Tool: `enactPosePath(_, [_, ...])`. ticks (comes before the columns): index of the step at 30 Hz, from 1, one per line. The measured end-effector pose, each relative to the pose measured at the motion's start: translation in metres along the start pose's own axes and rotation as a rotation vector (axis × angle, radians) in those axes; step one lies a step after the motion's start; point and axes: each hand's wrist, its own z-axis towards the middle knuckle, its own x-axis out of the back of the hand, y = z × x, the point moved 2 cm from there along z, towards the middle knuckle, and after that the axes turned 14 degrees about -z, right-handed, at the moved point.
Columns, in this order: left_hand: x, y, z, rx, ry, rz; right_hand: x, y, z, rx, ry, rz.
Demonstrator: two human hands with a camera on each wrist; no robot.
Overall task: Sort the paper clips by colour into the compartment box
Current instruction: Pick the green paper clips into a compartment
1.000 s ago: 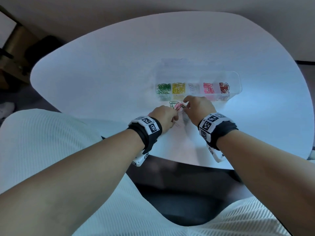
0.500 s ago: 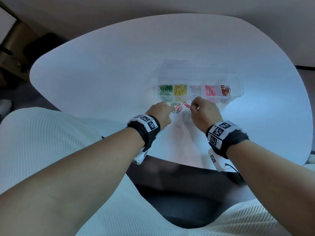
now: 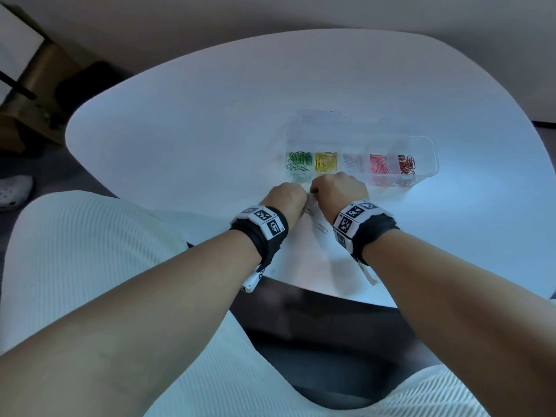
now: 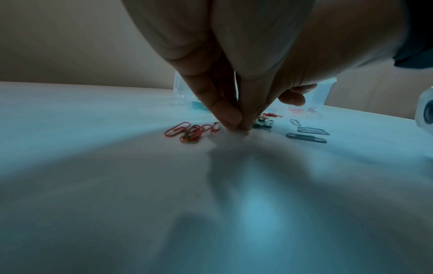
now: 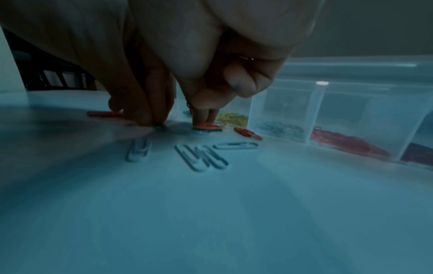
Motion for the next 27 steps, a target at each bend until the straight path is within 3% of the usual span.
enactPosePath(4, [0.002,0.001,0.003,0.023,-0.04,-0.058,0.002,0.004,-0.002,-0.028,-0.029,-0.059])
enactPosePath(8, [0.001,0.0,0.001,-0.029,-0.023,-0.067,0.001,0.013,-0.006,-0.018,-0.036,-0.004])
enactPosePath(13, [-0.003,-0.004,0.005,0.018,-0.021,-0.146,0.005,0.017,-0.009,-0.028,-0.011,0.073])
enactPosePath(20, [-0.003,0.003,0.004,0.06,-0.016,-0.171,0.002,0.009,-0.008,-0.073,-0.109,-0.074])
enactPosePath(27, [-0.004,0.014,-0.002,0.041,-0.016,-0.008,0.012,-0.008,-0.023,0.141,-0.133,-0.296])
